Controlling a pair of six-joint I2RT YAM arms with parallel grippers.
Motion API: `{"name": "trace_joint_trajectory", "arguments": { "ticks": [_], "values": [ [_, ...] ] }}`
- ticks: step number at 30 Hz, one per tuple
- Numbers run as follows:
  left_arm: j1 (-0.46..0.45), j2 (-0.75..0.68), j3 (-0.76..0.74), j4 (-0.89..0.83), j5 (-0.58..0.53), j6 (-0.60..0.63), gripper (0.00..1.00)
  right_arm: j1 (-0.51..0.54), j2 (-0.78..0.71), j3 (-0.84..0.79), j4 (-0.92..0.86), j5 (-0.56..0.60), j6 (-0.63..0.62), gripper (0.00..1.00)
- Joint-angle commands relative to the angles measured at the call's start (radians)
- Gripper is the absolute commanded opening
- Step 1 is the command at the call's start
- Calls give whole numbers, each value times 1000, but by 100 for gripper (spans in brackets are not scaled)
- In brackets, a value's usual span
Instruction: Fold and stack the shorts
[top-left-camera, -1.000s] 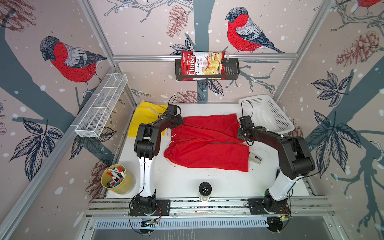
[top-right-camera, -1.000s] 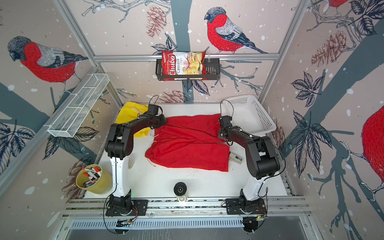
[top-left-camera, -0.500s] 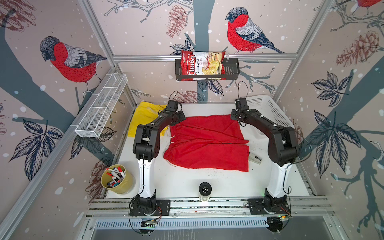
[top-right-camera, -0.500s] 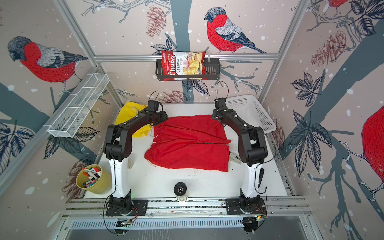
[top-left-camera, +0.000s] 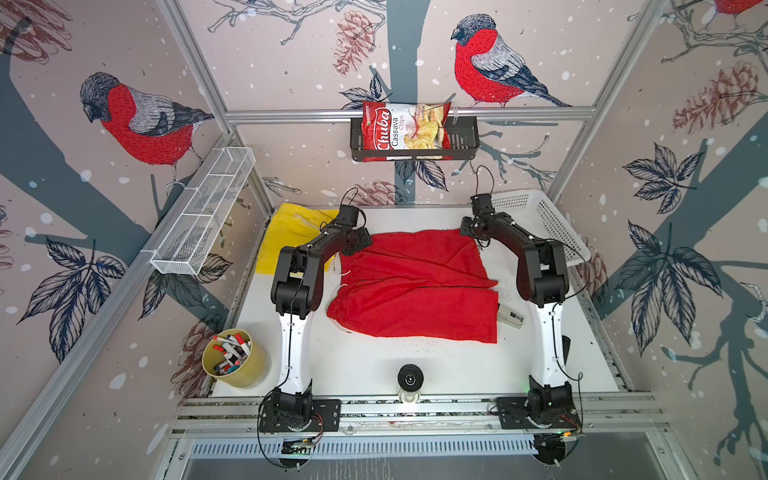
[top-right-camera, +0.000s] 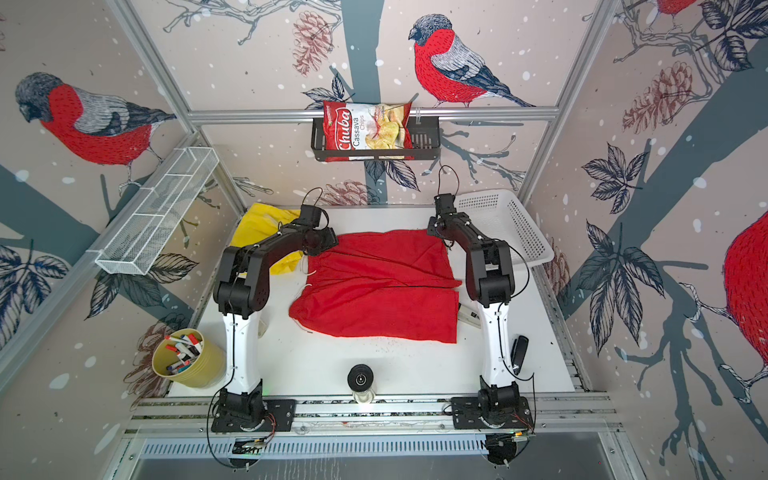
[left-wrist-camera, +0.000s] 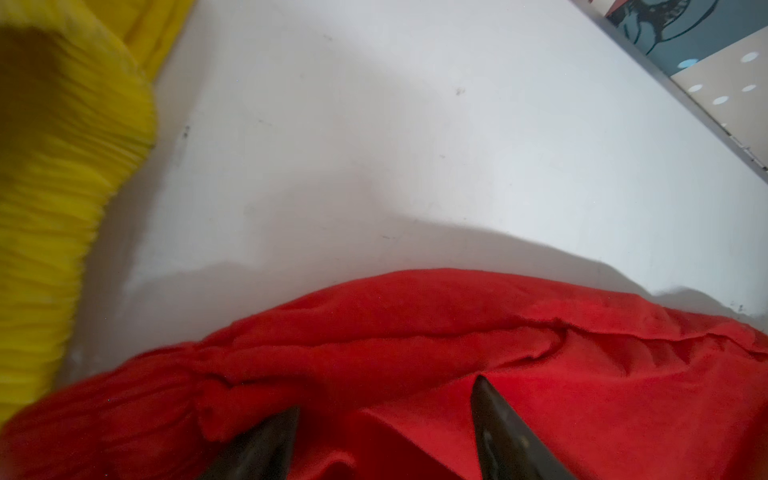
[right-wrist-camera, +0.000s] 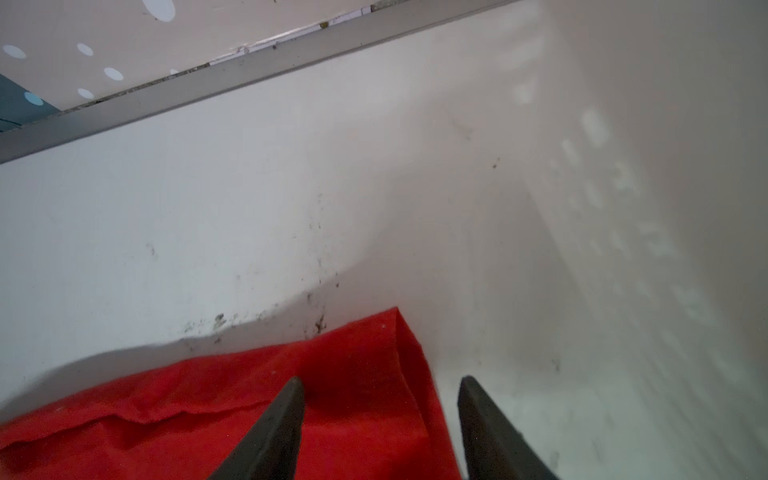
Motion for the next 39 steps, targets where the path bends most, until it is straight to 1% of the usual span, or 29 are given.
{"name": "trace_joint_trajectory", "arguments": {
  "ticks": [1, 3, 5, 6, 7, 12, 13, 15, 17, 19, 22, 23, 24, 25, 27, 28, 29, 31, 34, 39],
  "values": [
    [-1, 4, -3, 2, -5, 4, 66, -17, 50, 78, -33, -64, 1, 46],
    [-1, 7, -2, 0, -7, 6, 66, -25, 63, 99, -26, -85, -1, 31],
    [-1, 11, -1, 1, -8, 7, 64, -31, 69, 117, -19, -100, -18, 10],
    [1, 13, -1, 2, -8, 8, 64, -33, 72, 129, -21, -102, -26, 3],
    [1, 16, 1, 1, -8, 7, 63, -33, 73, 140, -24, -105, -34, 0],
    [1, 32, 1, 3, -4, 3, 62, -42, 59, 175, -44, -120, -42, 0],
    [1, 33, 0, 5, -2, 3, 62, -41, 53, 171, -49, -124, -39, 3],
    [1, 33, -1, 6, -2, 3, 62, -38, 34, 141, -42, -128, -32, 26],
    [1, 33, -1, 6, -3, 4, 63, -35, 18, 99, -28, -137, -24, 45],
    [1, 30, 0, 5, -5, 4, 63, -31, 15, 68, -22, -138, -22, 54],
    [1, 29, -1, 4, -7, 6, 63, -20, 21, 34, -16, -124, -24, 58],
    [1, 30, -1, 4, -7, 5, 63, -18, 26, 27, -15, -122, -24, 57],
    [1, 31, -3, 5, -7, 6, 63, -15, 31, 23, -13, -124, -26, 53],
    [1, 31, -3, 6, -5, 4, 63, -12, 39, 25, -12, -128, -26, 44],
    [1, 32, -4, 11, -1, 3, 62, -9, 52, 37, -3, -134, -27, 18],
    [1, 32, -4, 12, -1, 3, 61, -9, 58, 53, -1, -136, -30, 8],
    [1, 32, -4, 14, 2, 3, 58, -8, 63, 71, 2, -131, -31, 1],
    [1, 34, 5, 16, 2, 3, 52, -13, 68, 107, 12, -107, -37, 0],
    [2, 45, 39, 17, 3, 10, 48, -19, 64, 165, 53, -79, -55, 0],
    [14, 105, 158, -28, -10, 13, 48, -22, 54, 201, 212, -52, -98, 0]
  ]
}}
